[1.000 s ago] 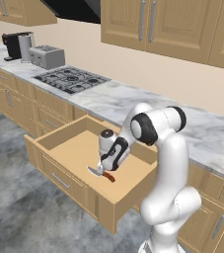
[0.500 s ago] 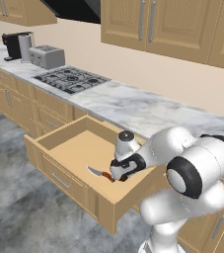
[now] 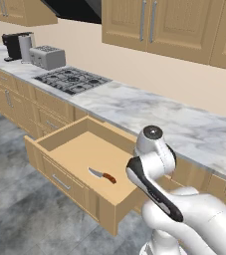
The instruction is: Pick up the metallic utensils from the counter and place them in the open drawer. Make sure not to pick up any wooden utensils.
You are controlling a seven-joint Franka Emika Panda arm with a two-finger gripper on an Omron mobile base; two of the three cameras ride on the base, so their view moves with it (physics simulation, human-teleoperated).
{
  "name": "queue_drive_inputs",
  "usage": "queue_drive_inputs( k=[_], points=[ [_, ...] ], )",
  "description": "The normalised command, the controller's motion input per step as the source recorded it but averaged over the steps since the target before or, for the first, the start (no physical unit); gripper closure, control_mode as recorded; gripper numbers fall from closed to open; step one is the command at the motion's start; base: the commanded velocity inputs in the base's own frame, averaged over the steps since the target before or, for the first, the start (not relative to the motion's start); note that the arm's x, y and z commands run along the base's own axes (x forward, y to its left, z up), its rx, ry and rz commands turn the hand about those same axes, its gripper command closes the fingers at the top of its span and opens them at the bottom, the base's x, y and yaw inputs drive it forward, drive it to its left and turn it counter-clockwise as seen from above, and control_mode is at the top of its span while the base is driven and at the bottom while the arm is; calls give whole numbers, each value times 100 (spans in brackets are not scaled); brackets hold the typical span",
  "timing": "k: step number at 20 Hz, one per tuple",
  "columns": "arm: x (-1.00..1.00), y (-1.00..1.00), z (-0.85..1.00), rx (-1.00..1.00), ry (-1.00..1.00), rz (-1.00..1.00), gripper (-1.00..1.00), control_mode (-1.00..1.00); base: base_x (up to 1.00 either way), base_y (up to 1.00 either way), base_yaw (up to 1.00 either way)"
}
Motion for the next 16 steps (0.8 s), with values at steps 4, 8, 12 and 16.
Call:
queue_drive_inputs(
  k=[4,8,12,16],
  points=[
    [-49,0,100,1,-7,-1,-100,-100,0,0,0],
    [-25,-2,100,6,-4,0,-100,-100,0,0,0],
    [0,-6,100,13,-3,0,-100,-100,0,0,0],
    [-4,0,65,24,-18,-10,-100,-100,0,0,0]
  ],
)
